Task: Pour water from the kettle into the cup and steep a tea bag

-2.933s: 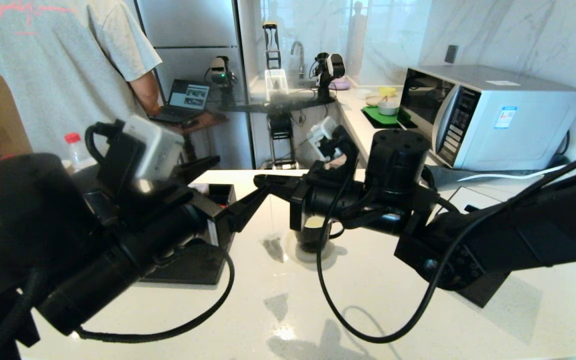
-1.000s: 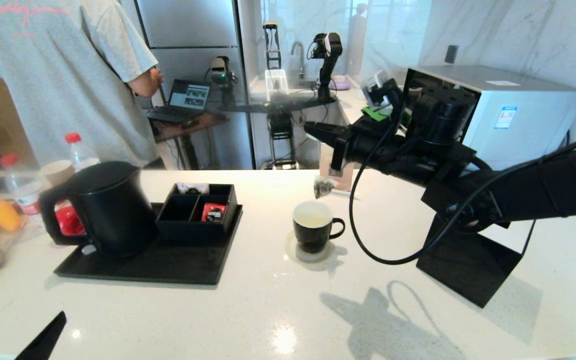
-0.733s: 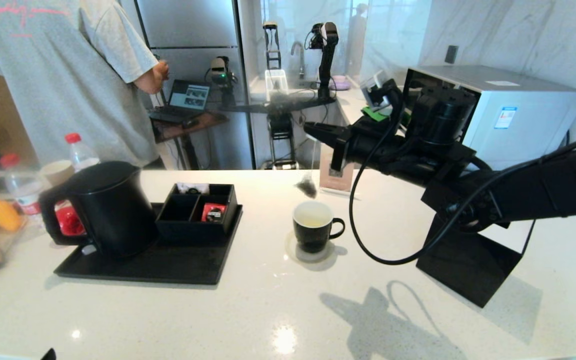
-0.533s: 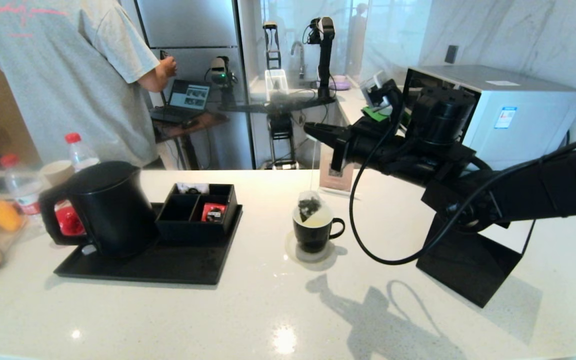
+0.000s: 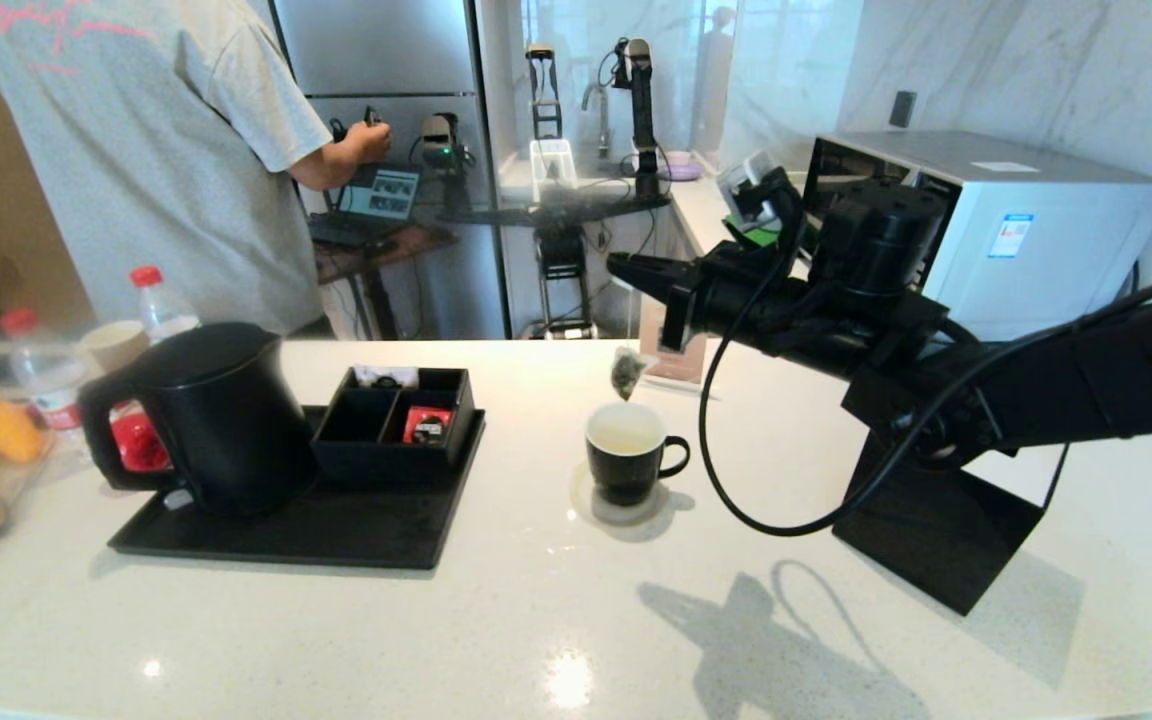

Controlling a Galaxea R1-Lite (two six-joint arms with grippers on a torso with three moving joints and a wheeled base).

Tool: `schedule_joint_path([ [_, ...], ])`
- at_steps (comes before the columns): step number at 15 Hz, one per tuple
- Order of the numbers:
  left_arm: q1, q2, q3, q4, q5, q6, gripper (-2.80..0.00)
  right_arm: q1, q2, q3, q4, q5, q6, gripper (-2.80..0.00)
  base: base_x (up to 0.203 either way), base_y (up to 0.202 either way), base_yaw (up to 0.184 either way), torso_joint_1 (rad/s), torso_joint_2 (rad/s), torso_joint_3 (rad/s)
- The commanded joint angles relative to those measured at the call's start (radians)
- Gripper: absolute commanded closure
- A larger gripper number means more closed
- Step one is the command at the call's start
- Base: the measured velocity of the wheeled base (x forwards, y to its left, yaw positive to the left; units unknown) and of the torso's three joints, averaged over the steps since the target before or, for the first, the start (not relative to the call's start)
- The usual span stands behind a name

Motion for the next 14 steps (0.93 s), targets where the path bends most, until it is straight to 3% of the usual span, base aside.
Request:
schedule_joint_path([
  [1, 0.000, -0.009, 0.005, -0.019, 0.000, 0.000, -2.80, 0.000, 0.019, 0.007, -0.014, 0.002, -0.002, 0.00, 0.000, 0.000, 0.000, 0.000, 0.00, 0.000],
  [14, 0.000, -0.009, 0.005, -0.019, 0.000, 0.000, -2.80, 0.001, 0.046, 0.145, -0.086, 0.005, -0.023, 0.00, 0.000, 0.000, 0.000, 0.000, 0.00, 0.000],
])
